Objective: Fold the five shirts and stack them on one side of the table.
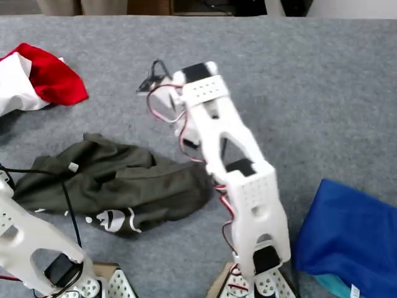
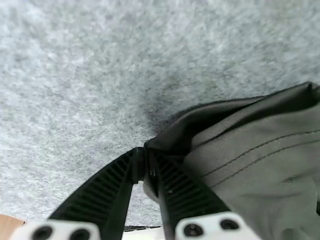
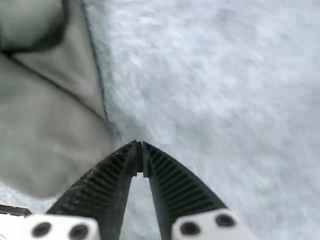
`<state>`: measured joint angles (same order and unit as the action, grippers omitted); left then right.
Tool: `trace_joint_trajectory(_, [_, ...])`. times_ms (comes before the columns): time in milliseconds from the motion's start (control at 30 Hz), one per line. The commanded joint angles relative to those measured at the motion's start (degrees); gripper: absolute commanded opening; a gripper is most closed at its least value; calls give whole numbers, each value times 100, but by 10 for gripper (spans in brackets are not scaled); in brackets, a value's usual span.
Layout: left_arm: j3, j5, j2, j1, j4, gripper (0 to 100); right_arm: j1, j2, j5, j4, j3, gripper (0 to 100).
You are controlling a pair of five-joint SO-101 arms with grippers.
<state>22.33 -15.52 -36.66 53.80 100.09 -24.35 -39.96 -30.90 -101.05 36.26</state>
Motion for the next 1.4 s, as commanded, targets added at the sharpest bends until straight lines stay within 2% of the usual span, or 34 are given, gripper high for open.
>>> trace_joint_trajectory(0, [-35, -44, 374, -123, 79, 25, 277, 936, -26, -114, -347, 5])
trace_joint_trajectory(133, [-35, -26, 365, -264, 79, 25, -22, 1024, -53, -97, -734, 15])
trace_joint_trajectory(233, [-35, -26, 347, -360, 79, 25, -418, 831, 62, -26, -664, 85])
trace_joint_trajectory(400, [-35, -26, 365, -396, 79, 24, -980, 251, 141, 211, -22, 211])
trace_joint_trajectory(567, [-44, -35, 365, -369, 79, 24, -1402, -585, 167, 149, 769, 272])
trace_joint_trajectory(867, [-44, -26, 365, -369, 79, 23, -1684, -1464, 176, -62, 1604, 264])
trace_joint_trajectory(1033, [-44, -26, 347, -378, 79, 23, -1631, -1921, 176, -35, 1622, 100])
trace_joint_trajectory(1133, [-44, -35, 347, -378, 79, 23, -1455, -2079, 193, -79, 1771, 0])
trace_joint_trajectory(1367, [-44, -44, 330, -378, 79, 23, -602, -1745, 404, -105, 2545, 5])
